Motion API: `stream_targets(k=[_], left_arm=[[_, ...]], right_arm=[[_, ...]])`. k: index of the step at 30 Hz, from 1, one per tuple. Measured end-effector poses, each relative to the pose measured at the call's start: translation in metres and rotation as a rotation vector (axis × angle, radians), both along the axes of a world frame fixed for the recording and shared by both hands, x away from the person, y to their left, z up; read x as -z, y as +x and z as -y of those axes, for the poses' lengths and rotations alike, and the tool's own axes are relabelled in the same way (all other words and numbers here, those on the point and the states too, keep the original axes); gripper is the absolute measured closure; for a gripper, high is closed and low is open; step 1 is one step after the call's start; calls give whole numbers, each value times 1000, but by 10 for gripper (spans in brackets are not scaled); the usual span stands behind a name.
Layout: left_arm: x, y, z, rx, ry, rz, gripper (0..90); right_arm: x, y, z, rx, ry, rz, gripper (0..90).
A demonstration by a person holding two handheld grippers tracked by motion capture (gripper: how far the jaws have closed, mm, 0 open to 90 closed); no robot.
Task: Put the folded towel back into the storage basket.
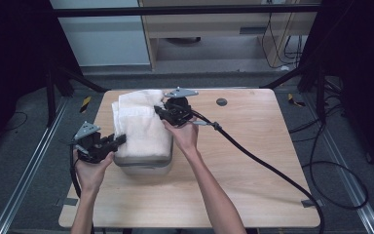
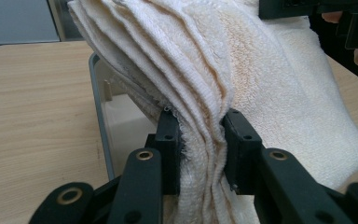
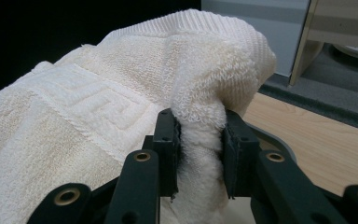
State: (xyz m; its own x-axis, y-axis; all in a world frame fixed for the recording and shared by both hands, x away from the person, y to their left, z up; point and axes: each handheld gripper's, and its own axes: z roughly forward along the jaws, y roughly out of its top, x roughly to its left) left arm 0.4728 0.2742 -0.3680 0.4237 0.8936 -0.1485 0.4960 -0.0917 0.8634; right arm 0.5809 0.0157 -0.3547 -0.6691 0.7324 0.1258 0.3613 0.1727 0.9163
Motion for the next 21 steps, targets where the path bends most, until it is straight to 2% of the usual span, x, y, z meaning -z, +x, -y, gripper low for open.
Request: stream_targets(k=[9, 21], left_arm=[[11, 6, -1, -22, 21, -22, 696], [24, 13, 0, -25, 46, -49, 696]], right_arm=[[14, 4, -7, 19, -16, -18, 704], [30, 8, -12, 37, -53, -38, 700]])
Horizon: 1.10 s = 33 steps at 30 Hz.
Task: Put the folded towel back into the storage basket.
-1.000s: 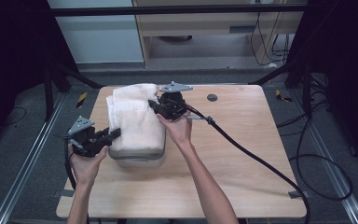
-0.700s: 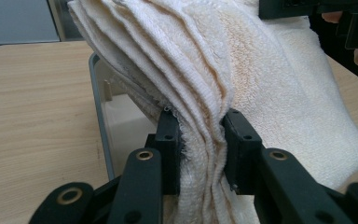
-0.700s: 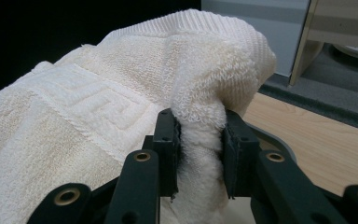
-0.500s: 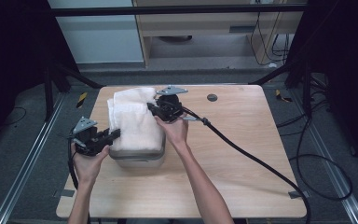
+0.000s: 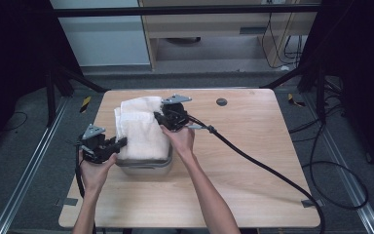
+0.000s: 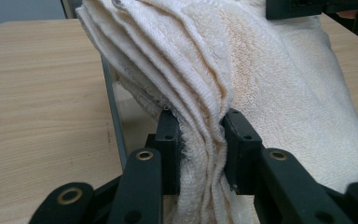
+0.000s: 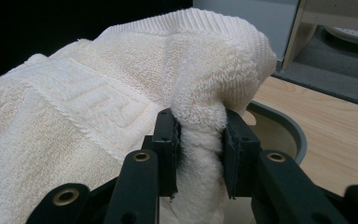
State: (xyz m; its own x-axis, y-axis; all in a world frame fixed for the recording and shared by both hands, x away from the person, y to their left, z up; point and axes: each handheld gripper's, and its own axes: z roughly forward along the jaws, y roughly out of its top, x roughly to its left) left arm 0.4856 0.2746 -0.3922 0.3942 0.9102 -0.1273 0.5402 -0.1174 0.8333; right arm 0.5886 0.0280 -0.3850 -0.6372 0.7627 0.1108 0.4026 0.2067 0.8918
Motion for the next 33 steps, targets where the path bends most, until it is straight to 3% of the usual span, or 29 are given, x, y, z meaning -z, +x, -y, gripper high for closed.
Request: stream_targets(k=[22, 33], left_arm=[[21, 8, 8, 13, 48, -52, 695], [30, 13, 10, 11, 71, -81, 693]], right_arm=[[28, 5, 4, 17, -27, -64, 693], [37, 4, 4, 26, -48, -65, 684]])
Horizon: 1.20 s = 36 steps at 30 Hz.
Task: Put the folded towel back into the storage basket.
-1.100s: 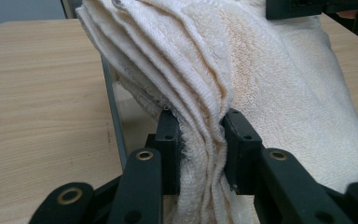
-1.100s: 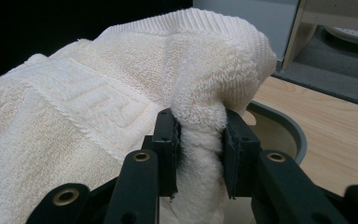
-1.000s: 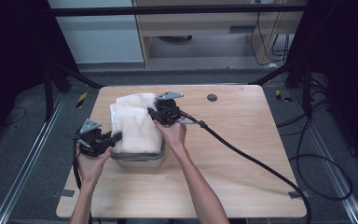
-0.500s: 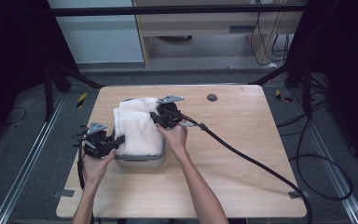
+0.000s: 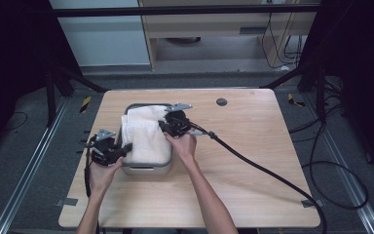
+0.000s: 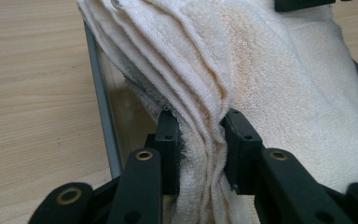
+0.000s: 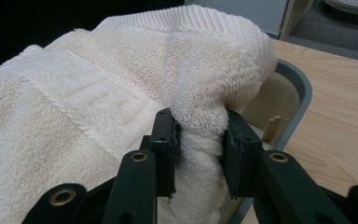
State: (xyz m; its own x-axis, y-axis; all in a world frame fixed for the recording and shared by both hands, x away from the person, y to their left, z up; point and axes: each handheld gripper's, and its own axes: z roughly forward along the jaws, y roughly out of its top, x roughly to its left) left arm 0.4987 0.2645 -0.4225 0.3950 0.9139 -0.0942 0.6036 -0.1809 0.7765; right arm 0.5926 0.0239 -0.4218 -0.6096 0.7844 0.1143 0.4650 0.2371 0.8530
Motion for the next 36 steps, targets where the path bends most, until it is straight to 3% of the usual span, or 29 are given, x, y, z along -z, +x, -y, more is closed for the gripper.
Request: stream_targets(k=[10, 15, 18, 26, 33, 36], left_arm=[[6, 4, 2, -19, 18, -30, 664], [7, 5, 2, -38, 33, -29, 589], [4, 4, 1, -47, 31, -7, 557], [-14, -6, -3, -51, -2, 71, 538], [-29, -17, -6, -34, -31, 151, 486], [-33, -23, -5, -25, -25, 185, 446]], right_arm=[[9, 3, -1, -3, -44, -9, 621], [10, 2, -1, 0, -92, 20, 565], [10, 1, 0, -1, -110, 47, 536], [-5, -5, 9, 1, -75, 95, 487], [-25, -16, 29, 2, -35, 130, 401], [-33, -22, 40, 5, -19, 148, 363]])
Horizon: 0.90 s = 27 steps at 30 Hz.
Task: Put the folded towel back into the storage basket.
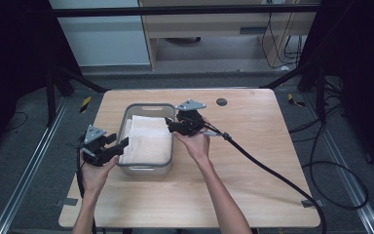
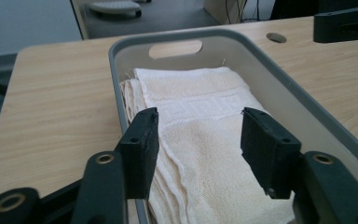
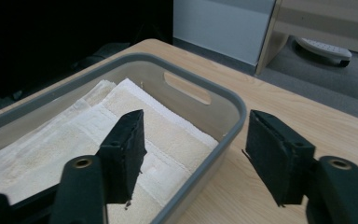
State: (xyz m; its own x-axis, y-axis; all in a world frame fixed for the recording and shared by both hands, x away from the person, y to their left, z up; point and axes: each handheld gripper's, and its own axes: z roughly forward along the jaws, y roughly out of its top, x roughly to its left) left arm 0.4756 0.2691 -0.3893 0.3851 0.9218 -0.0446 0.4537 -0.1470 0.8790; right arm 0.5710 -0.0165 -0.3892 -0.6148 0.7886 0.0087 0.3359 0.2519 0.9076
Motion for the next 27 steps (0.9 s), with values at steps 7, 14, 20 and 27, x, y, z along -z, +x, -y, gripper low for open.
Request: stream_targets(k=[7, 14, 20, 27], left_arm=[[-4, -12, 7, 22, 26, 41, 374], [-2, -21, 7, 35, 26, 58, 315], [4, -26, 6, 59, 10, 63, 278], [14, -38, 4, 67, 24, 66, 261]], right_arm=[[-13, -21, 35, -8, 45, 6, 257], [-12, -46, 75, -12, 46, 3, 190], [-6, -66, 110, -7, 72, -4, 170], [8, -89, 150, 21, 81, -2, 157]])
